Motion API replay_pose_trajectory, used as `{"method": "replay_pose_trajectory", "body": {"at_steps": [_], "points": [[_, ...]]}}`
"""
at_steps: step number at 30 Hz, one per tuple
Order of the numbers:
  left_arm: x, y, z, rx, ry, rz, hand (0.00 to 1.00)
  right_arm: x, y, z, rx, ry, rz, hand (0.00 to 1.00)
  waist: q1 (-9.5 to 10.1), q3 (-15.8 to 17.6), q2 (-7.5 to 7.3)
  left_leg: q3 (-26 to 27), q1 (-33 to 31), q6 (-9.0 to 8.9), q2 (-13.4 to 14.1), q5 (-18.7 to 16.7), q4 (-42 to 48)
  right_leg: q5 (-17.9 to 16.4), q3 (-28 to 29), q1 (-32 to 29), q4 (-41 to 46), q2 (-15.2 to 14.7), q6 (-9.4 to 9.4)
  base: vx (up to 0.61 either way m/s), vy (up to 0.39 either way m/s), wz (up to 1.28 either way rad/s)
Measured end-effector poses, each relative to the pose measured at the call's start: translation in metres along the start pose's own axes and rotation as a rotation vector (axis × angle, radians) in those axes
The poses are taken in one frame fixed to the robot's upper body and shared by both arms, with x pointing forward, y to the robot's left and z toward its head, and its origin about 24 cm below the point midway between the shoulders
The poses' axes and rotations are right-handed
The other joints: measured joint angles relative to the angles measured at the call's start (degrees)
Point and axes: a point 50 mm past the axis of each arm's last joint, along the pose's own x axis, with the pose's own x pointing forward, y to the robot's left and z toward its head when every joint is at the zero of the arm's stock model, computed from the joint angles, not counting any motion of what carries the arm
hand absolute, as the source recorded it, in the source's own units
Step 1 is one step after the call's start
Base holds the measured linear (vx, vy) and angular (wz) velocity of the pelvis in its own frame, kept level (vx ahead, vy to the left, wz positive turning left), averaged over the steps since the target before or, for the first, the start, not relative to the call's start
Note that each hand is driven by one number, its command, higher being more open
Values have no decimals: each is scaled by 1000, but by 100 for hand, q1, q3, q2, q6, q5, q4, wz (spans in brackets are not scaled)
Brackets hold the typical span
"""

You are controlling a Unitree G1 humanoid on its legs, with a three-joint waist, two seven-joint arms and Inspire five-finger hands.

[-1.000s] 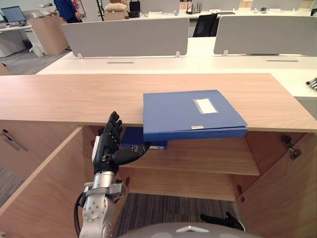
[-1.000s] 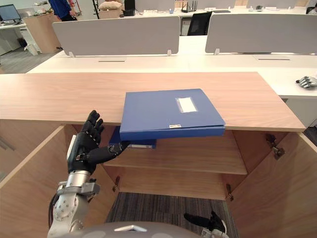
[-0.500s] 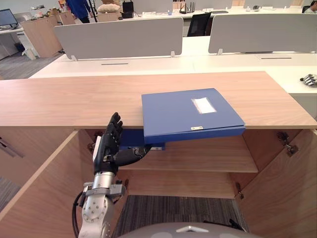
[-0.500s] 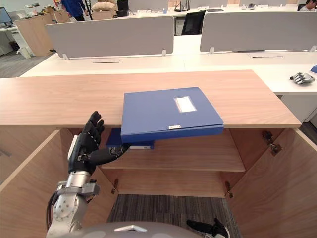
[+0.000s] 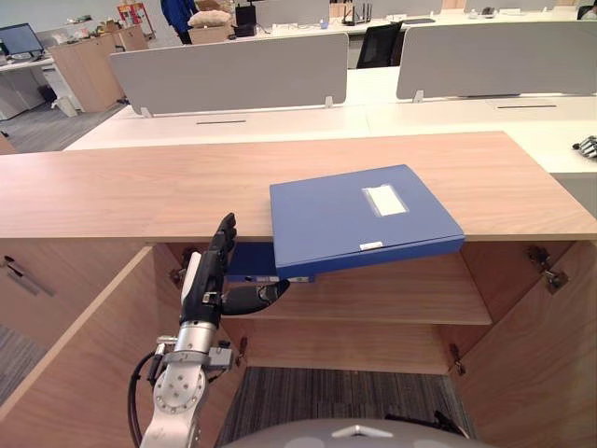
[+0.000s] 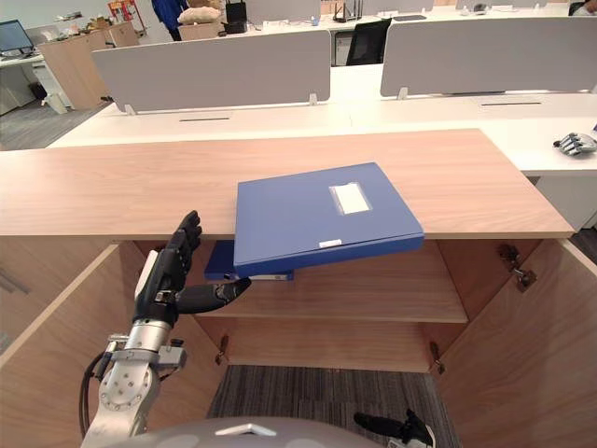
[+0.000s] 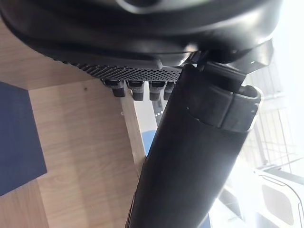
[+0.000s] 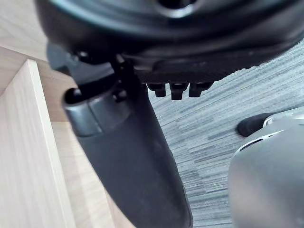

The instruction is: Walk over to the cabinet, pick up the folder, carry it to the office cabinet, place the folder inside the office cabinet, then close the office cabinet door

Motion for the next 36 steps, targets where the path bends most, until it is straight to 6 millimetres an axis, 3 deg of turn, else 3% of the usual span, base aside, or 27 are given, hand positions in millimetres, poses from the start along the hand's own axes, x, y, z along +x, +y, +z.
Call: {"method": "replay_pose_trajectory", "body": {"at_steps": [12,23,36], "points": [[0,4,1,186,-29,-9,100,0,1,2,0,-3,3,100,-43,26,-18,-42,-2,0,-39,-1,-3,1,-34,45,-67,-14,0,-3,-3,2],[1,7,5,224,-54,20,100,1,6,4,-5,-8,12,100,-61,83,-93,-43,-3,1,-44,-2,-3,1,-34,48,-75,-28,0,0,0,0],[3,12,18,276,-87,24,100,0,4,-7,-7,34,8,100,-48,127,-204,117,-78,46,-41,-18,5,138,175,-10,-109,-14,18,-24,6,-6]]}}
